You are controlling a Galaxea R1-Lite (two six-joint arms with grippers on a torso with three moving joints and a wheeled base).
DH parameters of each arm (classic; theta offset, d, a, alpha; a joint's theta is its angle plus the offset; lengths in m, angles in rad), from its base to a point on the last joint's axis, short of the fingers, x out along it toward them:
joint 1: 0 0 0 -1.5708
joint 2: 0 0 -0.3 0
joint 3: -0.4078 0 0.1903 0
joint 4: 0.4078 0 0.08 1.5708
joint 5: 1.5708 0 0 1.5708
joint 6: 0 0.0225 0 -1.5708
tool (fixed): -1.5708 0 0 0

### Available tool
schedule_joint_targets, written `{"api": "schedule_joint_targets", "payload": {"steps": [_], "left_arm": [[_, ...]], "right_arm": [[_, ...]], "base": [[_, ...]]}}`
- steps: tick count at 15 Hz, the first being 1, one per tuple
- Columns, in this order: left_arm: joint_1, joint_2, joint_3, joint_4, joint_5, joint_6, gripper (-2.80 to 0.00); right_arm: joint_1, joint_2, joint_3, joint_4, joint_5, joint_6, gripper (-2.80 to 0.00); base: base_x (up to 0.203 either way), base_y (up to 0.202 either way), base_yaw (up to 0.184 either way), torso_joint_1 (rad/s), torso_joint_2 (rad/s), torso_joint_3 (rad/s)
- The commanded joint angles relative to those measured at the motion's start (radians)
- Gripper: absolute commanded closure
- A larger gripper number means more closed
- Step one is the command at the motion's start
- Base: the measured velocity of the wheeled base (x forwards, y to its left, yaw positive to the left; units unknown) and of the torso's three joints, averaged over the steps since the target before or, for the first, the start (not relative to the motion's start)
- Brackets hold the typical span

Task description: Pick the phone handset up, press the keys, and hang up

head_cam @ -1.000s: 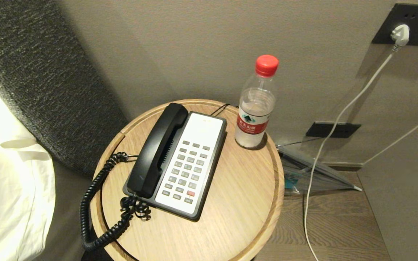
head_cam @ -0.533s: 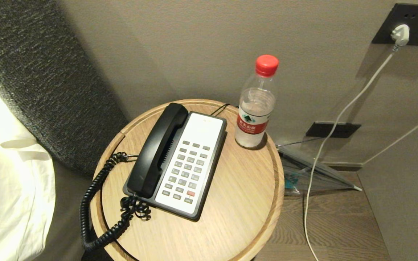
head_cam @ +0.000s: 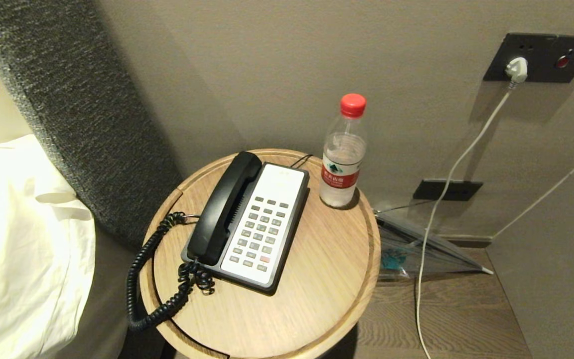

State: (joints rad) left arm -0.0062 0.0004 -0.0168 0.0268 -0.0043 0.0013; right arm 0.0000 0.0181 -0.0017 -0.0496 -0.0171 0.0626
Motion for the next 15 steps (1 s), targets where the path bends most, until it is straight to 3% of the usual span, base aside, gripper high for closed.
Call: {"api": "schedule_joint_targets", "payload": {"steps": [1, 15], "left_arm": [[0.0, 0.0, 0.0, -0.001, 0.0, 0.0, 0.0], [0.0, 0.0, 0.0, -0.001, 0.0, -0.001, 0.0]], "right_arm": [[0.0, 0.002, 0.0, -0.001, 0.0, 0.0, 0.0], [0.0, 0.002, 0.0, -0.001, 0.0, 0.0, 0.0]], "base": [[0.0, 0.0, 0.0, 0.002, 0.0, 0.203], [0.0, 0.0, 0.0, 0.003, 0.0, 0.202]]}}
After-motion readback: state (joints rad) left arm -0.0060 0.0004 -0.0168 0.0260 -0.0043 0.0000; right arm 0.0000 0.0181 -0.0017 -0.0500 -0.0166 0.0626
